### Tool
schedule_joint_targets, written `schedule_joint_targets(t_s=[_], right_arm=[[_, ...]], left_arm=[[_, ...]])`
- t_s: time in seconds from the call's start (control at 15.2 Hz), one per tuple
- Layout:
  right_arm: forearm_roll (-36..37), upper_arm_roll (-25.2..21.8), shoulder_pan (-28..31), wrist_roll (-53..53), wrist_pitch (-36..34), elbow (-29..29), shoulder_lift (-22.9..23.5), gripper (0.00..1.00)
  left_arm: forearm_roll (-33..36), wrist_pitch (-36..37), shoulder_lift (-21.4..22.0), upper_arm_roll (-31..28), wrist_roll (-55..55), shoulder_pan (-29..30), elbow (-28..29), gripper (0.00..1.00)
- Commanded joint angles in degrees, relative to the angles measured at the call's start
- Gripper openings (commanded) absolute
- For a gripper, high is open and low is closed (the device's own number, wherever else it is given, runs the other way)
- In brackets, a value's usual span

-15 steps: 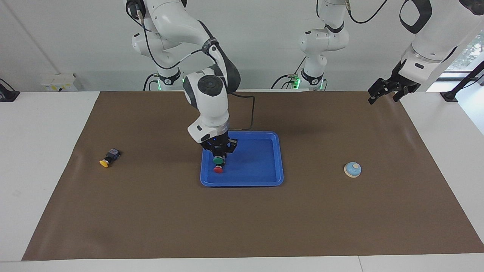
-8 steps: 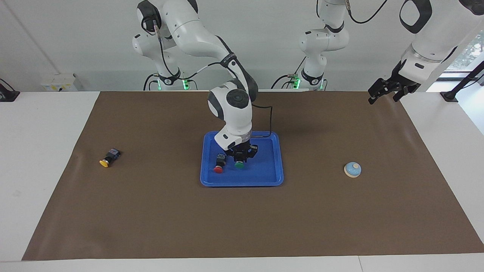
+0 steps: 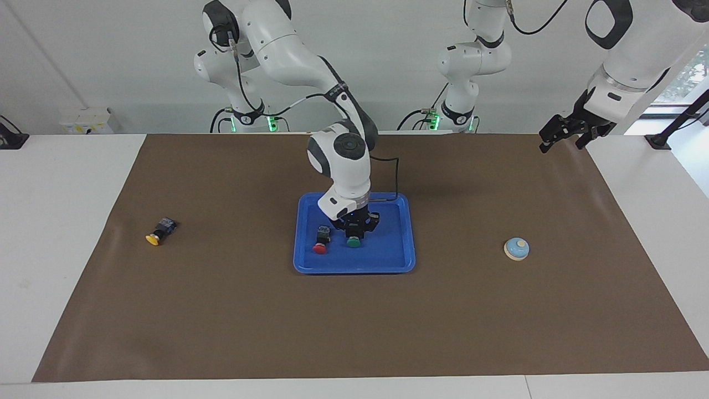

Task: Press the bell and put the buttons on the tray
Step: 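Grasp the green button with the right gripper and place it in the tray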

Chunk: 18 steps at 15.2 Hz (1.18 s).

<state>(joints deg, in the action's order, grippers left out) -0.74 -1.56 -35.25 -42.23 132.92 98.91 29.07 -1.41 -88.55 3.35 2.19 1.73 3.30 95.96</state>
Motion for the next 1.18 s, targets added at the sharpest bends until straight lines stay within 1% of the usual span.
schedule_joint_targets(t_s=[0.0, 0.26, 0.39, 0.46, 0.59, 0.72, 0.92, 1.12], right_arm=[[-0.49, -0.20, -0.08, -1.45, -1.08, 0.86, -1.47, 0.96], [-0.49, -0.63, 0.97, -3.03, -9.15, -4.94, -1.55, 0.99], [-0.31, -0.90, 3.16, -2.86, -11.80, -5.39, -4.09, 1.00], [-0.14, -0.90, 5.17, -2.34, -13.46, -5.04, -6.02, 1.00], [0.13, -0.99, 8.16, 0.20, -16.54, -4.86, -8.40, 1.00], [0.74, -1.07, 12.29, 6.25, -19.70, -4.51, -10.60, 1.00], [1.01, -1.16, 19.93, 15.31, -24.27, -4.42, -12.98, 1.00], [2.58, -1.16, 25.82, 20.24, -28.32, -3.29, -14.21, 1.00]], left_arm=[[1.23, 0.48, 0.87, -0.17, 0.11, -0.31, 0.37, 1.00], [1.23, 0.48, 0.78, -0.08, 0.11, -0.31, 0.37, 1.00], [1.23, 0.48, 0.78, -0.17, 0.11, -0.31, 0.37, 1.00], [1.23, 0.57, 0.78, -0.17, 0.11, -0.31, 0.37, 1.00], [1.23, 0.48, 0.78, -0.17, 0.11, -0.31, 0.37, 1.00], [1.23, 0.48, 0.78, -0.08, 0.11, -0.31, 0.37, 1.00], [1.23, 0.48, 0.87, -0.17, 0.11, -0.31, 0.37, 1.00], [1.23, 0.48, 0.78, -0.17, 0.11, -0.31, 0.37, 1.00]])
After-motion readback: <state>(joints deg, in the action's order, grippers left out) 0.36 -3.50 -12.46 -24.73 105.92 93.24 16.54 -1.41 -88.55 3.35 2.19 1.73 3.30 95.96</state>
